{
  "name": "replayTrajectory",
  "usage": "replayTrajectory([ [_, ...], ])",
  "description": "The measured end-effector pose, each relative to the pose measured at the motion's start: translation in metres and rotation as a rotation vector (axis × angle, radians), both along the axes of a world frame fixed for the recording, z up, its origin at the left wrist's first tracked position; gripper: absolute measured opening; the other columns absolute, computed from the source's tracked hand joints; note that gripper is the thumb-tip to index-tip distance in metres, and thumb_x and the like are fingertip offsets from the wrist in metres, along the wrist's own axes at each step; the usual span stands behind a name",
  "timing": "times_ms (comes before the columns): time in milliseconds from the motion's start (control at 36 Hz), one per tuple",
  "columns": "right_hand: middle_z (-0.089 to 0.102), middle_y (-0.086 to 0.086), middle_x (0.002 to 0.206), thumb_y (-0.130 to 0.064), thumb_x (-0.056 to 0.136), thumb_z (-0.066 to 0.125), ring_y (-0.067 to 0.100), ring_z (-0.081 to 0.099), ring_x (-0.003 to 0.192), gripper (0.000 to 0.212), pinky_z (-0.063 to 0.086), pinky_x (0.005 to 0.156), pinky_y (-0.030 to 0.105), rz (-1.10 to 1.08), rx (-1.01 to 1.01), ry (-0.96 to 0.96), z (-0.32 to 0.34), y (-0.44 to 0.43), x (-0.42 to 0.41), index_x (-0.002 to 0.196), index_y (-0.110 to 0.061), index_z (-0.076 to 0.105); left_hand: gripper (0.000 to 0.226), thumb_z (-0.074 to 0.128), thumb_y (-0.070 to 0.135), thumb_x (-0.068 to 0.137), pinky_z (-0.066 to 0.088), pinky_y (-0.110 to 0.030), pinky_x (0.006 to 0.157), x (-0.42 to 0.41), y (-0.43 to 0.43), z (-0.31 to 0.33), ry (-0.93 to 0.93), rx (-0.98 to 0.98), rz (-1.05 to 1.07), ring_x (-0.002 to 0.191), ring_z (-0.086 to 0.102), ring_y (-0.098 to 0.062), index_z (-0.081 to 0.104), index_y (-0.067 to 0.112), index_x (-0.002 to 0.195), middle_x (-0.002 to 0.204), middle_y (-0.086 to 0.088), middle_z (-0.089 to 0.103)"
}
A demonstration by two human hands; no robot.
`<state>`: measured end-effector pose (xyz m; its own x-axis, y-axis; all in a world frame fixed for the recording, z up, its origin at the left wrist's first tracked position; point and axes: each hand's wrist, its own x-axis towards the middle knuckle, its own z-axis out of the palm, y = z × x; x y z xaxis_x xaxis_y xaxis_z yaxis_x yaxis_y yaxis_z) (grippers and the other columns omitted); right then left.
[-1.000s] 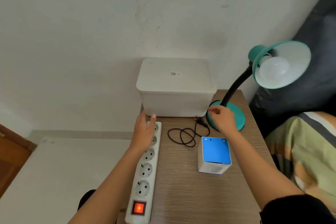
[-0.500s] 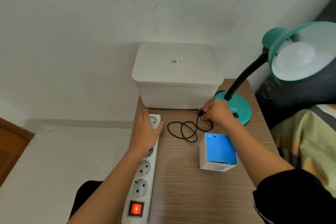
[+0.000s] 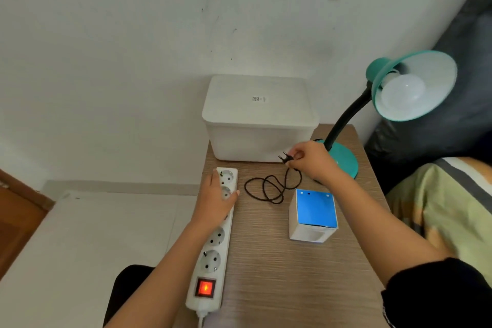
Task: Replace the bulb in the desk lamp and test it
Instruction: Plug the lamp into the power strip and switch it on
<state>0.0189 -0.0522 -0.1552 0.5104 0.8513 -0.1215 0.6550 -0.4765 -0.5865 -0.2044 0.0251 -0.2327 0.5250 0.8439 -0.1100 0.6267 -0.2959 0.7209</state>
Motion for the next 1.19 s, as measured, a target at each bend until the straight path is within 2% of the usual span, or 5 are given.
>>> replayTrajectory([
  [250, 0.061, 0.002, 0.093, -0.021, 0.083, 0.065, 0.015, 0.055, 0.084, 0.019, 0.043, 0.076, 0.025, 0.219, 0.082, 0.042, 0.013, 0.018, -0.065, 0.102, -0.014, 0.066, 0.085, 0.060, 0.038, 0.088, 0.022, -0.040, 0.115, -0.026, -0.028, 0.001, -0.051, -0.075, 0.001, 0.142, 0.017, -0.021, 0.008, 0.009, 0.149, 0.156, -0.006, 0.013],
  [333, 0.060, 0.003, 0.088, -0.016, 0.080, 0.068, 0.014, 0.055, 0.083, 0.021, 0.040, 0.074, 0.021, 0.226, 0.078, 0.050, 0.002, 0.025, -0.079, 0.100, -0.013, 0.067, 0.085, 0.059, 0.040, 0.088, 0.019, -0.036, 0.116, -0.030, -0.033, -0.001, -0.077, -0.097, 0.013, 0.143, 0.015, -0.020, 0.008, 0.011, 0.149, 0.156, -0.005, 0.012],
  [500, 0.068, 0.011, 0.103, -0.008, 0.083, 0.063, 0.017, 0.059, 0.092, 0.020, 0.041, 0.078, 0.020, 0.206, 0.051, 0.041, -0.020, 0.044, -0.095, 0.102, -0.008, 0.069, 0.085, 0.058, 0.044, 0.088, 0.015, -0.026, 0.109, -0.032, -0.035, -0.006, -0.102, -0.118, 0.043, 0.143, 0.012, -0.017, 0.006, 0.016, 0.149, 0.157, -0.002, 0.011],
  [778, 0.063, 0.015, 0.114, -0.003, 0.089, 0.053, 0.026, 0.062, 0.099, 0.025, 0.051, 0.087, 0.034, 0.322, -0.024, -0.124, -0.027, 0.071, -0.110, 0.108, -0.005, 0.068, 0.084, 0.054, 0.048, 0.088, 0.015, -0.020, 0.103, -0.028, -0.030, -0.016, -0.111, -0.093, 0.042, 0.140, 0.019, -0.014, 0.005, 0.018, 0.149, 0.155, -0.003, 0.016],
  [1194, 0.061, 0.016, 0.119, 0.003, 0.084, 0.057, 0.029, 0.063, 0.103, 0.028, 0.051, 0.092, 0.036, 0.320, -0.199, -0.218, -0.018, 0.085, -0.114, 0.111, -0.003, 0.067, 0.082, 0.053, 0.041, 0.091, 0.010, -0.018, 0.104, -0.025, -0.031, -0.019, -0.158, -0.123, 0.046, 0.142, 0.012, -0.014, 0.002, 0.015, 0.149, 0.157, -0.004, 0.009],
])
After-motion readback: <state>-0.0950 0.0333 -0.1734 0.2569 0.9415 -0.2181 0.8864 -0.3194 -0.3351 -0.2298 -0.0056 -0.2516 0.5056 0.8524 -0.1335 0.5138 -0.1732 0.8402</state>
